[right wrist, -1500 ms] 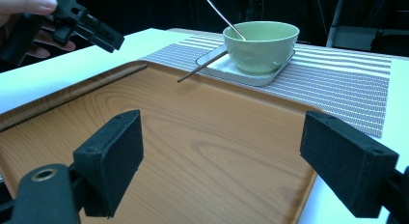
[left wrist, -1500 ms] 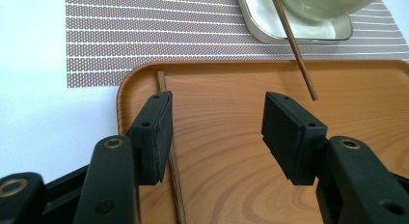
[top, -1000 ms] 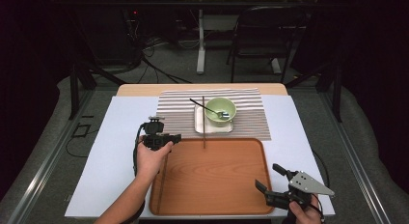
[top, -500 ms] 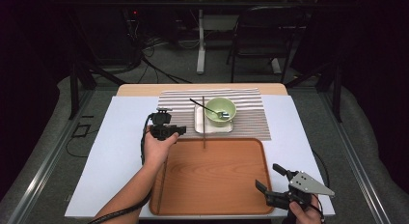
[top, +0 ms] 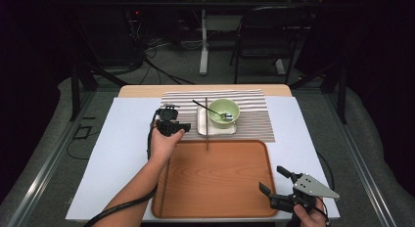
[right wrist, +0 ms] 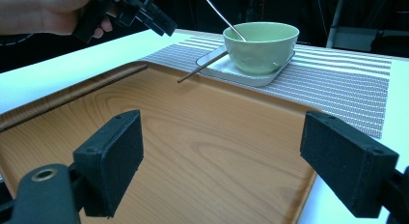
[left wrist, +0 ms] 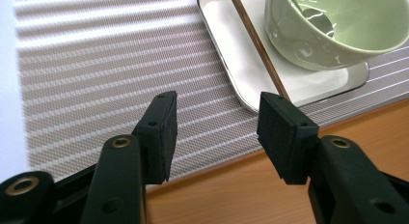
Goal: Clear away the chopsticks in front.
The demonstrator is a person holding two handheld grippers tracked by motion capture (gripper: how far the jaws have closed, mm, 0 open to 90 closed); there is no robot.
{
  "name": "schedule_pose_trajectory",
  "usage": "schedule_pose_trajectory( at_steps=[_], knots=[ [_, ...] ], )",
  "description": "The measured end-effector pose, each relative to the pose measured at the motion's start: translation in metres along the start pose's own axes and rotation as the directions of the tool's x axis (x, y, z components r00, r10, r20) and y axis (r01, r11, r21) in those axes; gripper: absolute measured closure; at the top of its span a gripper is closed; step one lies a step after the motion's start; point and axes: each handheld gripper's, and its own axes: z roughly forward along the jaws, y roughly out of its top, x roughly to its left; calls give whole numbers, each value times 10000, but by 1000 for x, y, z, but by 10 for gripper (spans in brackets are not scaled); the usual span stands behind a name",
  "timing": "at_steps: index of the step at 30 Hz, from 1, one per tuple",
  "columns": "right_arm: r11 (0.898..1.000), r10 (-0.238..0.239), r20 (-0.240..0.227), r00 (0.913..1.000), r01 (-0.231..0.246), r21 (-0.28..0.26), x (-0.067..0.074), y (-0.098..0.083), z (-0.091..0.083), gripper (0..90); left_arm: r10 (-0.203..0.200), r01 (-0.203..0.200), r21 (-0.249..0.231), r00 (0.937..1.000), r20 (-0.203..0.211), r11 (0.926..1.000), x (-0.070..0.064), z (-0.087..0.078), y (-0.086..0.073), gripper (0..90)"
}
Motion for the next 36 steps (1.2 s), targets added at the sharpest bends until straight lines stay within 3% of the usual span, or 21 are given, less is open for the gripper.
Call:
schedule_pose_trajectory(
  at_steps=[6, 8, 11, 21, 28, 34, 36],
  knots=[
    [10000, 8, -6, 10000, -8, 9, 0, 0, 0, 146, -407, 410, -126, 9988, 279, 9991, 4, 6, 5, 436],
    [10000, -1, -2, 10000, 1, 4, 0, 0, 0, 146, -222, 233, -216, 9984, 516, 9995, 3, 7, 6, 374],
    [10000, 9, -2, 10000, -9, -4, 0, 0, 0, 146, 38, -31, -234, 9996, 288, 9997, 0, 10, 10, 368],
    [10000, 11, -5, 10000, -11, -8, 0, 0, 0, 146, 247, -246, -236, 9997, 44, 9994, -10, 23, 20, 477],
    [10000, 3, -5, 10000, -3, -16, 0, 0, 0, 146, 231, -224, -310, 9995, 223, 9993, -12, 35, 25, 546],
    [10000, -2, -11, 10000, 1, -21, 0, 0, 0, 146, 606, -594, -415, 9978, 278, 9974, -17, 45, 29, 537],
    [10000, -10, -11, 10000, 10, -27, 0, 0, 0, 146, 507, -499, -312, 9984, 233, 9983, -18, 48, 29, 521]
  ],
)
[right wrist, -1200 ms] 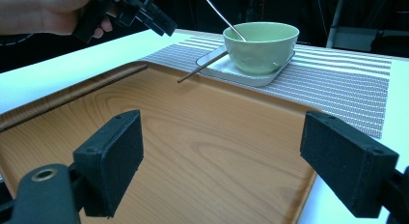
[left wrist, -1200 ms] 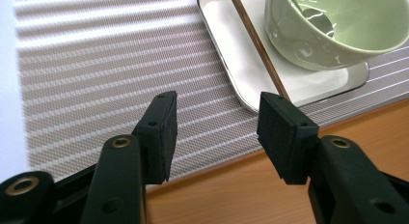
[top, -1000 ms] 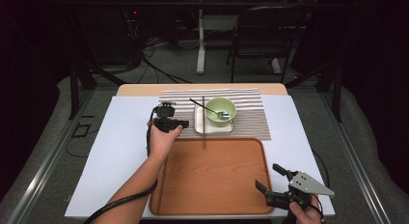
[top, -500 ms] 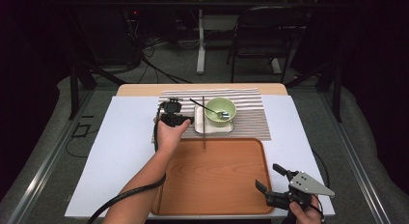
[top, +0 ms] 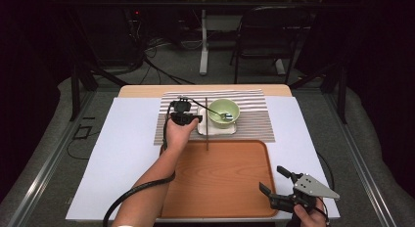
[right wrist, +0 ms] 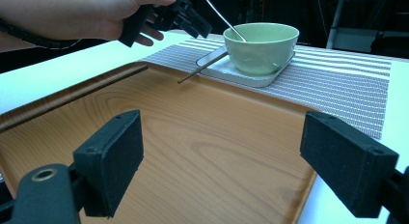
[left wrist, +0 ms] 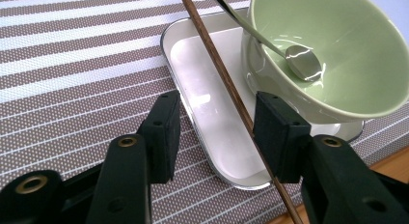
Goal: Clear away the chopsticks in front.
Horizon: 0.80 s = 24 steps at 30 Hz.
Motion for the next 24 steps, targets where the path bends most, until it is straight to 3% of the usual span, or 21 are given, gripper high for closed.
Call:
schedule_pose_trajectory(
  at_steps=[3, 5, 10, 15, 24],
  knots=[
    [10000, -4, -2, 10000, 4, -7, 0, 0, 0, 146, 12, -11, 127, 10000, -60, 9999, -1, 3, 0, 531],
    [10000, -2, -4, 10000, 2, -7, 0, 0, 0, 146, 120, -120, 97, 9999, 19, 9999, -2, 6, 0, 592],
    [10000, -9, -9, 10000, 9, -12, 0, 0, 0, 146, 146, -147, 6, 9988, 475, 9999, -4, 13, 2, 682],
    [10000, -22, -13, 10000, 22, -13, 0, 0, 0, 146, 241, -246, 106, 9988, 422, 9996, -6, 19, 3, 736],
    [10000, -22, -18, 10000, 22, -17, 0, 0, 0, 146, -233, 223, 166, 9977, 633, 9996, -5, 29, 3, 799]
  ],
)
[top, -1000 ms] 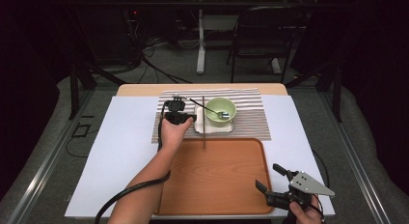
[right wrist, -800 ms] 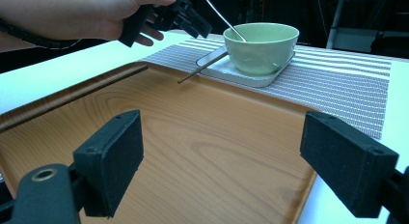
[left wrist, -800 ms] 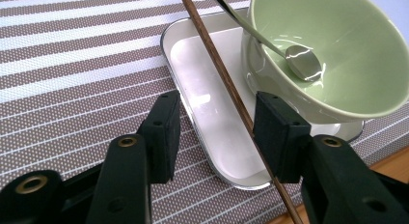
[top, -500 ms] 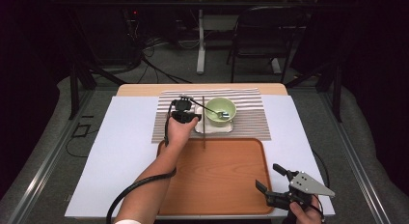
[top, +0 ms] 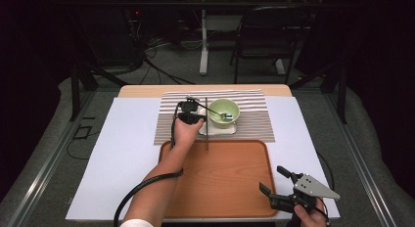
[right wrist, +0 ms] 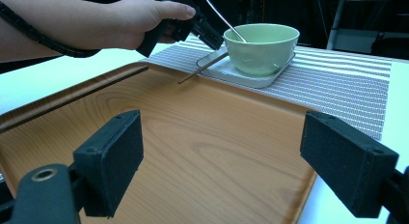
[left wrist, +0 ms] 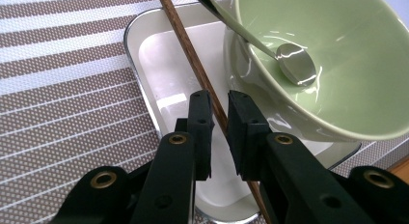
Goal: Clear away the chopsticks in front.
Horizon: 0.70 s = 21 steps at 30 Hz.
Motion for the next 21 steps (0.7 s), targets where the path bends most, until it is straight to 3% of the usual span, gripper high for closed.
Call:
schedule_pose_trajectory(
  at_steps=[7, 11, 14, 19, 21],
  knots=[
    [10000, -20, -17, 10000, 20, -3, 0, 0, 0, 146, -301, 302, 154, 9995, -26, 9994, 0, 5, 0, 796],
    [10000, -10, -15, 10000, 10, -25, 0, 0, 0, 146, -809, 802, 292, 9964, 250, 9963, 4, 8, 0, 793],
    [10000, -21, -21, 10000, 21, -15, 0, 0, 0, 146, -1260, 1239, 383, 9903, 588, 9916, 6, 8, 0, 808],
    [10000, -8, -24, 10000, 8, -11, 0, 0, 0, 146, -1546, 1522, 373, 9851, 755, 9877, 8, 10, -1, 826],
    [10000, -10, -23, 10000, 10, -13, 0, 0, 0, 146, -1970, 1932, 480, 9758, 946, 9800, 10, 11, -1, 826]
  ],
)
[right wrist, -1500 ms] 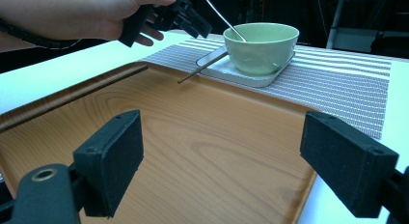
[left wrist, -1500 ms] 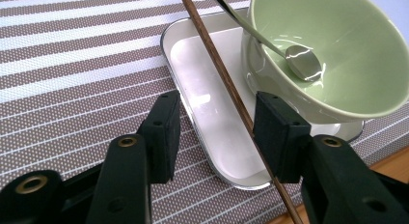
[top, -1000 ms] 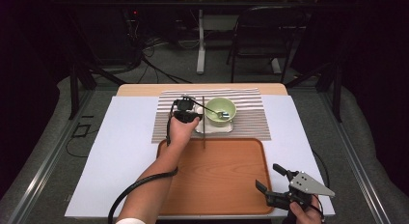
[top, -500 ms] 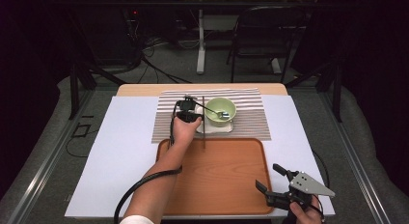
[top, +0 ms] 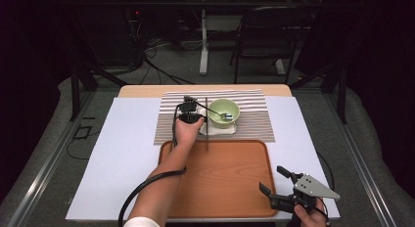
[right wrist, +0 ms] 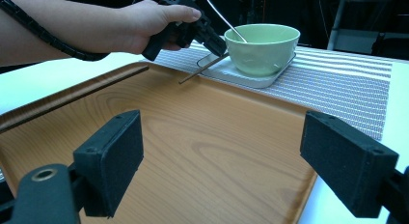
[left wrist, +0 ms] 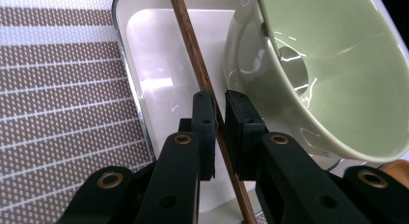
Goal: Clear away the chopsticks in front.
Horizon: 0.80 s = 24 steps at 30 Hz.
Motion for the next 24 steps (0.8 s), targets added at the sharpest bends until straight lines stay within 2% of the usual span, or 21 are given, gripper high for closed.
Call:
schedule_pose_trajectory(
  at_steps=[11, 12, 15, 22, 24],
  knots=[
    [10000, -12, -4, 10000, 12, -10, 0, 0, 0, 146, -359, 358, 186, 9993, 88, 9992, 3, 3, 0, 821],
    [10000, -10, -7, 10000, 10, -6, 0, 0, 0, 146, -602, 600, 180, 9981, 128, 9980, 3, 4, 1, 821],
    [10000, -23, -6, 10000, 23, -10, 0, 0, 0, 146, -885, 880, 299, 9959, 168, 9957, 4, 4, 1, 825],
    [10000, -13, -3, 10000, 13, -14, 0, 0, 0, 146, -1108, 1117, 456, 9936, -218, 9927, 1, 2, 2, 834],
    [10000, 6, -5, 10000, -6, -9, 0, 0, 0, 146, -1055, 1075, 436, 9934, -450, 9933, 0, 2, 3, 838]
  ],
)
